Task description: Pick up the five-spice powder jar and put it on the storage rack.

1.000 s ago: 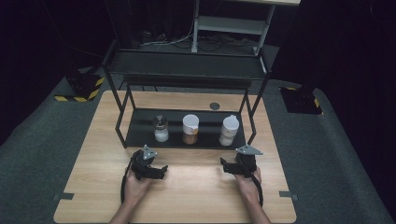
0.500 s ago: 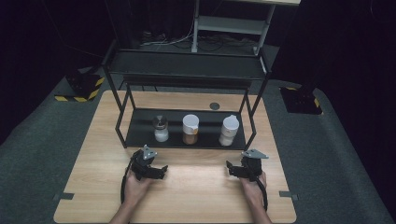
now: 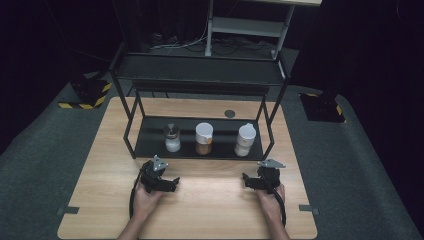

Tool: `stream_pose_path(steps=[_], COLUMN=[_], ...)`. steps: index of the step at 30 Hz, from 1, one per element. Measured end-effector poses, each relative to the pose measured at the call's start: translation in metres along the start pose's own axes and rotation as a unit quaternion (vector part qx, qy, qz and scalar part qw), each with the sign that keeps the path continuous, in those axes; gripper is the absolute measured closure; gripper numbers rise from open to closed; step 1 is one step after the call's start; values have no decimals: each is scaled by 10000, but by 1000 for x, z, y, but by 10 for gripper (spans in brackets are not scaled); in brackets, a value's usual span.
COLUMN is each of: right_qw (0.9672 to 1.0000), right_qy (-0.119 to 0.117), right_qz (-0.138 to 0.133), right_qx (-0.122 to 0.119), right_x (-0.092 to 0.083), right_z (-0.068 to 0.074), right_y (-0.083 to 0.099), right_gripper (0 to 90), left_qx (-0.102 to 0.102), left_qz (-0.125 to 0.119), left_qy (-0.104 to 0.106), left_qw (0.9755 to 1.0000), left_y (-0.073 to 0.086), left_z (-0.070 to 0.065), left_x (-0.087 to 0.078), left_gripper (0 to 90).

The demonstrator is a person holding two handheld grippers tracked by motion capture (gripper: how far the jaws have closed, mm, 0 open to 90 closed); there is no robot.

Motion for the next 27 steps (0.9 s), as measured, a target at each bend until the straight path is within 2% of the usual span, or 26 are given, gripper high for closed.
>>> stream_pose_path(steps=[27], right_qw=[9999], right_qy=[83], right_qz=[62], right_qx=[-108], right_x=[1], right_z=[5], right_y=[-2], right_gripper=[89], left_qx=[1], left_qz=[0], left_qy=[0], left_qw=[10000], left_y=[0], left_z=[0], left_x=[0], left_gripper=[57])
Point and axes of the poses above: each handheld gripper's, and its own axes: x roughly forward along the jaws, y roughly out of its underside, z roughly to its left, the point moved 1 cm from there along x, roughly forward along the jaws, and after that the axes turned 1 degree about x, right-handed, at the moved point
